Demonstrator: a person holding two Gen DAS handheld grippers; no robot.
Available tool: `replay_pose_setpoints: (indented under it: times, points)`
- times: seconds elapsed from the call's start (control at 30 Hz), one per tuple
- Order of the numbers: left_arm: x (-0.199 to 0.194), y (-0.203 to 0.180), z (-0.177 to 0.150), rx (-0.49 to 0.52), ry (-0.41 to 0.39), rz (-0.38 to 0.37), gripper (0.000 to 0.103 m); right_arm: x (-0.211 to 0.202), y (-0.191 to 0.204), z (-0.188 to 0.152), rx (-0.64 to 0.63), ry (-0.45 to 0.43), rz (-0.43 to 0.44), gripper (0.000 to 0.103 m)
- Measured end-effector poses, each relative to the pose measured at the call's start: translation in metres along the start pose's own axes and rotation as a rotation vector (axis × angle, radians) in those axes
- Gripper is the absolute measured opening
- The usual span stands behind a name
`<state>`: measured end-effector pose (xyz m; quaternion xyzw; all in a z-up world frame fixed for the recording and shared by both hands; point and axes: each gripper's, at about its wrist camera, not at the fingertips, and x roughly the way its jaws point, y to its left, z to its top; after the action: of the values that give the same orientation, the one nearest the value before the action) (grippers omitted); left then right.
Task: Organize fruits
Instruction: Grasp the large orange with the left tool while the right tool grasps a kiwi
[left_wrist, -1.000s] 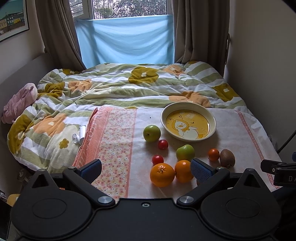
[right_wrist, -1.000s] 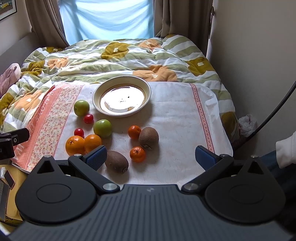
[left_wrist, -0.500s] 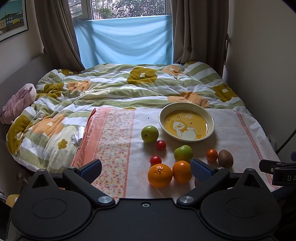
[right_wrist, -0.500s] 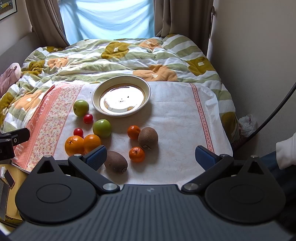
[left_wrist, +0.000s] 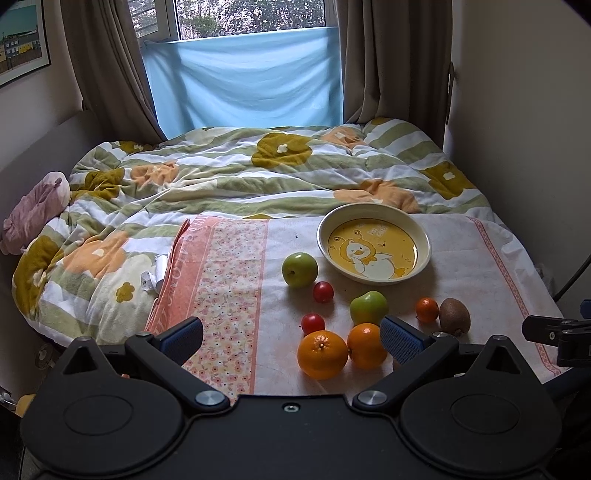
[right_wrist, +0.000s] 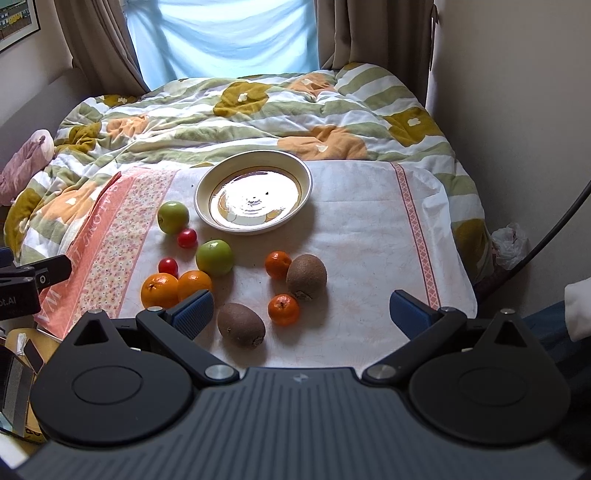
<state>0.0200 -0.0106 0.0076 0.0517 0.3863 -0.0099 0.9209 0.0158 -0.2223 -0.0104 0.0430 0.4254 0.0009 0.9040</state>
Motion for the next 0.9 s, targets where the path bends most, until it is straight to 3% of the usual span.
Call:
replay_pose_setpoints:
  times: [0.13,0.4,0.9]
  points:
    - [0.023,0.003,-0.008,0.049,0.011,-0.027,0.103,0.024,-0.002,-0.009,0.013,0.041,0.029,0.103]
    - [0.08,0.012,-0.023,0.176,0.084,-0.195,0.103,0.07,0.016,-0.027,0.099,0.13,0.067,0.103]
    - [0.177,-0.005,-0.038,0.442,0.213,-0.37,0.091,0.15,0.04,-0.045,0.17,0.187,0.001,0.103]
